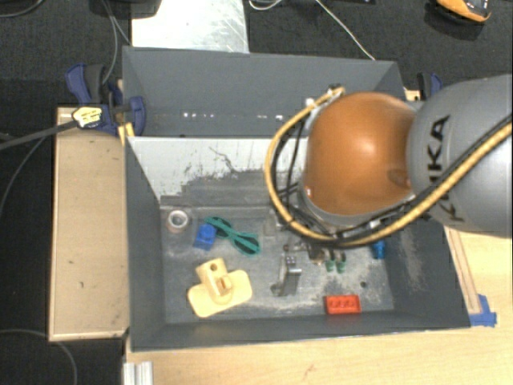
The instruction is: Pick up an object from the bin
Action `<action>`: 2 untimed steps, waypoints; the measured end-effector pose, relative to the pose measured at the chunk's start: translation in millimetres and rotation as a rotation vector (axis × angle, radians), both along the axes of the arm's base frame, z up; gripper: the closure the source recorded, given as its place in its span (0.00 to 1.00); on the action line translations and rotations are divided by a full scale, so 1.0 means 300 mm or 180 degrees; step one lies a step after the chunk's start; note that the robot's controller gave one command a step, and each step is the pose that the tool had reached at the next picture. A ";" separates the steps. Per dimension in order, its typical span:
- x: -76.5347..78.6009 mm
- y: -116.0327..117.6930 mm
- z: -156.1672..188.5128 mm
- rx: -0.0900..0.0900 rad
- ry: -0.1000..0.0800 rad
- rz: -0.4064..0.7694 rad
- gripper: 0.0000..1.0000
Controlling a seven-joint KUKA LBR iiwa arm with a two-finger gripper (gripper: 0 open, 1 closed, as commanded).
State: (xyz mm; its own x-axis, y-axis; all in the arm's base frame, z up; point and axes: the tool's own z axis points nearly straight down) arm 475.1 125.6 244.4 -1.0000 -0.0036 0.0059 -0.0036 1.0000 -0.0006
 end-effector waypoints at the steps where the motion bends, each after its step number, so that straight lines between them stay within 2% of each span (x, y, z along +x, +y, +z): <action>1: 0.006 -0.003 0.014 0.0005 -0.0026 -0.0022 0.00; 2: 0.026 0.128 -0.449 0.0008 -0.0022 0.0646 0.00</action>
Offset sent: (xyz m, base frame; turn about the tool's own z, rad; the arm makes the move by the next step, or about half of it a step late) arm 0.0072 0.0487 -0.1744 -0.2602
